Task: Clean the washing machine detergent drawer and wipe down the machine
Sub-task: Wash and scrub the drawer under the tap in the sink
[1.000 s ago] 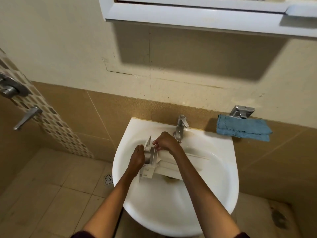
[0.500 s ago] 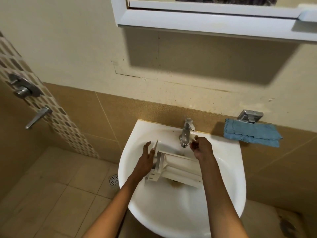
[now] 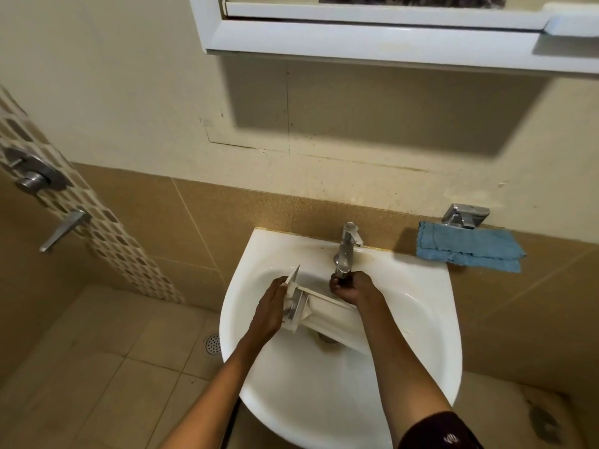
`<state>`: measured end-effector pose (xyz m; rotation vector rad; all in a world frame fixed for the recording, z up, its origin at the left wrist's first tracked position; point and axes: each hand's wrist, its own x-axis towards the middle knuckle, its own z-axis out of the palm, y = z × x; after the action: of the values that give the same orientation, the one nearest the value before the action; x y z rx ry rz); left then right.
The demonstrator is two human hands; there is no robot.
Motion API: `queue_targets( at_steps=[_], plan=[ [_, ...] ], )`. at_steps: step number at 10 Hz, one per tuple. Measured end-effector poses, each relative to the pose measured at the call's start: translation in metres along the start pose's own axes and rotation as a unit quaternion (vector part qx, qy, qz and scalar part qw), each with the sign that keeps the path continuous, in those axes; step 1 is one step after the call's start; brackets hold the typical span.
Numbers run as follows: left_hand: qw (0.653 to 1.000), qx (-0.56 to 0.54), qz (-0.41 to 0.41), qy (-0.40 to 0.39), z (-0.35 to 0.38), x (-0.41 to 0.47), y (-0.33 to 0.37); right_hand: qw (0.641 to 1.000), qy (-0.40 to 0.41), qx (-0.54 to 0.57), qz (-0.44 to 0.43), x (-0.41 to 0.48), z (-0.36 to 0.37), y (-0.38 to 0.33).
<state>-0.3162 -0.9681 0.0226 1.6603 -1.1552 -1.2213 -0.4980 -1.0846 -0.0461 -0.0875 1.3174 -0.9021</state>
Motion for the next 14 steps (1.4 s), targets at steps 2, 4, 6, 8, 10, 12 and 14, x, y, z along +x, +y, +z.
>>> queue_targets(
  at_steps=[2,4,6,8,10,12,14],
  plan=[
    [0.998,0.067,0.017,0.014,0.002,0.001,0.009,0.981,-0.033,0.19,0.033,-0.06,-0.015,-0.02],
    [0.995,0.099,0.019,0.015,0.004,0.004,0.01,0.984,-0.142,0.108,0.023,-0.107,0.008,-0.029],
    [0.991,0.124,0.039,0.017,0.005,0.003,0.014,0.929,-0.133,-0.33,-0.097,-0.119,0.067,-0.003],
    [0.991,0.124,0.047,0.025,0.006,0.007,0.009,0.741,-0.036,-0.609,-0.28,-0.101,0.071,0.012],
    [0.987,0.149,0.054,0.041,0.007,0.008,0.006,0.779,-0.062,-0.549,-0.298,-0.098,0.038,0.014],
    [0.987,0.145,0.062,0.037,0.007,0.0,0.005,0.815,-0.053,-0.505,-0.279,-0.098,-0.014,0.008],
    [0.989,0.14,0.049,0.024,0.007,-0.002,0.009,0.818,-0.056,-0.515,-0.249,-0.099,-0.06,-0.011]
  ],
)
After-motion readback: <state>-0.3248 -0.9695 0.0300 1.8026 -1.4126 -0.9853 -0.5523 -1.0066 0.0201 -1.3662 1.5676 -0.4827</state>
